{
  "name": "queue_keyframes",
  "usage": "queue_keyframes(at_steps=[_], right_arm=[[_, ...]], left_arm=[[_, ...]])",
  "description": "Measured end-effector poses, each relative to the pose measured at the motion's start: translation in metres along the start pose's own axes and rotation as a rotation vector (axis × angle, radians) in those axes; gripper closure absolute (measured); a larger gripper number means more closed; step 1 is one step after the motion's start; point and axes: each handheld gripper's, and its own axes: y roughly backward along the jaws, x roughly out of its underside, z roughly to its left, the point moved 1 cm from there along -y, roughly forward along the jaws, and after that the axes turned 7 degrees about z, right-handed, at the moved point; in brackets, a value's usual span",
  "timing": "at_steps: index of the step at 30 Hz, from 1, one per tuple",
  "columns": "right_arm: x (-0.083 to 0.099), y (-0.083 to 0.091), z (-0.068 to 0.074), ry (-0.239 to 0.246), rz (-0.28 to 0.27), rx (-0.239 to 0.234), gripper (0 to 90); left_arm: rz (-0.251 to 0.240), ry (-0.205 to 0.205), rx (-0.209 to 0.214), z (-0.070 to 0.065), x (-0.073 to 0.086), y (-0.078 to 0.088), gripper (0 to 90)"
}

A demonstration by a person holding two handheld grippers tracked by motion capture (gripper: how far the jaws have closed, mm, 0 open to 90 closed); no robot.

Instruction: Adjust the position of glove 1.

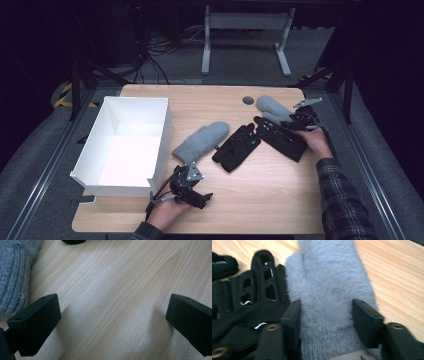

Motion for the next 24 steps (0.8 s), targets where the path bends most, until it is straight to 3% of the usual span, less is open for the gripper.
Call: queue_keyframes(at_steps=[1,6,9,16,24], right_arm=[[0.0,0.0,0.0,0.0,0.0,0.0,46.6],[0.0,0.001,0.003,0.013,0.008,0.027,70.9],[-0.001,0.005,0.004,0.028,0.013,0.046,78.8],[-0.007,0.025,0.003,0.046,-0.023,0.095,82.3],[-0.013,0.059,0.007,0.031,-0.095,0.079,82.7]], left_arm=[[0.0,0.0,0.0,0.0,0.0,0.0,0.2],[0.0,0.0,0.0,0.0,0.0,0.0,0.2],[0.0,-0.001,0.0,0.0,0.0,0.0,0.2],[0.0,-0.001,0.0,0.0,0.0,0.0,0.2],[0.0,0.0,0.0,0.0,0.0,0.0,0.2]])
